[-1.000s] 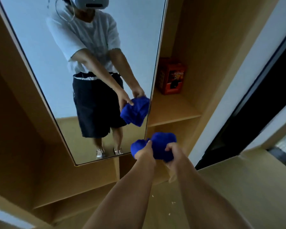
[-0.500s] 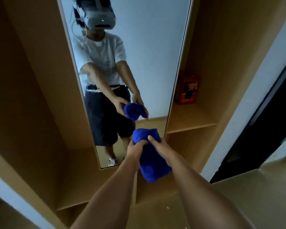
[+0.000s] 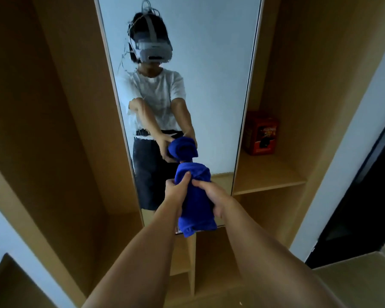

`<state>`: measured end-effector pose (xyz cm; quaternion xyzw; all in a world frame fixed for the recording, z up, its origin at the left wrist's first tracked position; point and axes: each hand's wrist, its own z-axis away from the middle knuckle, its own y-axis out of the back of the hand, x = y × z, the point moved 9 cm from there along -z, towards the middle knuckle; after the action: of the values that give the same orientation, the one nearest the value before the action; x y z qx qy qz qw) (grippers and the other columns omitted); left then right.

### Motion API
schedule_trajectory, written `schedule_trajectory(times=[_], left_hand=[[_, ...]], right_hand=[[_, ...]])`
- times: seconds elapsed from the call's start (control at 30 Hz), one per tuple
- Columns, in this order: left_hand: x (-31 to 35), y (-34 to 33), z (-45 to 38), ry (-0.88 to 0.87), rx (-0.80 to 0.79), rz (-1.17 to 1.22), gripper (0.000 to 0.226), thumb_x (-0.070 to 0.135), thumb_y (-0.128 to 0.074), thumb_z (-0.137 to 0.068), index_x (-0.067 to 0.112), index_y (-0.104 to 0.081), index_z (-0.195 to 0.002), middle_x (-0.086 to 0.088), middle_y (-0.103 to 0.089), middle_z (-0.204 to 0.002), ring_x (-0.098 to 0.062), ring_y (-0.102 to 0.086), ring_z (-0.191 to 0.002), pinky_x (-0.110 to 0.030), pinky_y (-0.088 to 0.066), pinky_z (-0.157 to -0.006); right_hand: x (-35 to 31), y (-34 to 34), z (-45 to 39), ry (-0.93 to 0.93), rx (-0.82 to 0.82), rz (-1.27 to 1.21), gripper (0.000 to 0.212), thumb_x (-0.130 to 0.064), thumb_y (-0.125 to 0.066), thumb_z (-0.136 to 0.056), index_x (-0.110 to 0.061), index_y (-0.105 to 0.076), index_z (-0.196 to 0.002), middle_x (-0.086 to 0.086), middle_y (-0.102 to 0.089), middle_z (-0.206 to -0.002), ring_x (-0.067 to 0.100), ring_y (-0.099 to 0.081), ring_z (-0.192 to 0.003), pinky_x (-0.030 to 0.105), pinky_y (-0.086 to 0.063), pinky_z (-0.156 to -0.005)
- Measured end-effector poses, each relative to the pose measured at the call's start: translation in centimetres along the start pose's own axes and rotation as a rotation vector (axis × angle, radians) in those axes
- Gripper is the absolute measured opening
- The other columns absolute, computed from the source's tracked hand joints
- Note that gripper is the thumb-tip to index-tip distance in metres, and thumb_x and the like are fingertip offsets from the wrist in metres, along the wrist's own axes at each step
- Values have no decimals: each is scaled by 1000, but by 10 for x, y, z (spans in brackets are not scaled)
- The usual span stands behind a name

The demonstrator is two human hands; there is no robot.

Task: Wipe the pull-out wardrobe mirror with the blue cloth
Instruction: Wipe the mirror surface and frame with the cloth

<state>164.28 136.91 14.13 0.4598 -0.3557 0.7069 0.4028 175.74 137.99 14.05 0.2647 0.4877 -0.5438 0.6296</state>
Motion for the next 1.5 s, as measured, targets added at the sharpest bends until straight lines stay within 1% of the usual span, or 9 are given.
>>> schedule_trajectory(times=[0.17,0.3,0.4,0.5,0.63,0.9,1.07,1.3,1.5], left_hand=[[28,-23,13,-212,-45,-159,50,29,-43,-97,34,-30,-145,-11,-50,-134,-30,-52,-115,-47,-43,-100],[28,-24,30,-25,-80,103,45,53,-36,-95,25,-60,-120,-11,-66,-107,-28,-62,-96,-42,-52,-77],[33,-22,35,35,-70,218,61,70,-35,-86,20,-69,-89,-9,-70,-80,-25,-64,-80,-34,-48,-58],[53,-26,39,-66,-57,244,61,72,-35,-85,22,-69,-92,-7,-70,-88,-24,-64,-87,-35,-49,-69],[100,-20,44,-246,-32,218,55,65,-31,-90,24,-67,-104,-6,-69,-101,-21,-63,-92,-33,-49,-71],[222,56,66,-725,505,7,44,41,-32,-98,14,-66,-106,1,-63,-87,-22,-62,-86,-25,-43,-61],[272,92,63,-757,700,-48,39,40,-32,-97,16,-59,-112,-7,-54,-112,-24,-52,-102,-42,-44,-89],[310,97,35,-766,536,65,43,40,-29,-99,20,-54,-129,-2,-57,-126,-22,-52,-115,-38,-41,-99],[356,84,23,-814,403,123,45,44,-27,-100,19,-61,-116,15,-50,-76,-15,-51,-87,-31,-39,-79]], right_hand=[[-25,-2,4,156,92,41,29,-17,-62,-84,-13,-63,-113,12,-70,-99,29,-66,-89,35,-54,-70],[-39,-11,10,192,-34,169,30,-21,-70,-79,-18,-65,-108,9,-71,-98,29,-67,-91,44,-54,-85],[-58,-11,14,300,-44,302,25,-34,-76,-74,-28,-65,-96,1,-72,-93,21,-67,-87,37,-55,-76],[-83,-19,21,469,16,278,20,-37,-73,-76,-37,-61,-92,-7,-70,-91,16,-66,-86,29,-52,-71],[-122,-30,31,637,135,261,23,-30,-67,-80,-32,-63,-102,-5,-69,-97,19,-65,-91,40,-53,-84],[-237,-64,76,960,424,649,45,-37,-62,-84,-19,-50,-123,4,-65,-107,27,-61,-94,37,-49,-79],[-300,-87,111,1215,622,744,34,-31,-60,-86,-18,-52,-116,2,-61,-104,25,-60,-87,30,-38,-63],[-354,-115,137,1410,846,805,50,-22,-66,-81,-16,-48,-127,5,-57,-114,26,-61,-85,30,-41,-61],[-396,-133,151,1529,954,852,53,-21,-65,-82,-16,-45,-132,6,-56,-118,27,-60,-93,38,-49,-73]])
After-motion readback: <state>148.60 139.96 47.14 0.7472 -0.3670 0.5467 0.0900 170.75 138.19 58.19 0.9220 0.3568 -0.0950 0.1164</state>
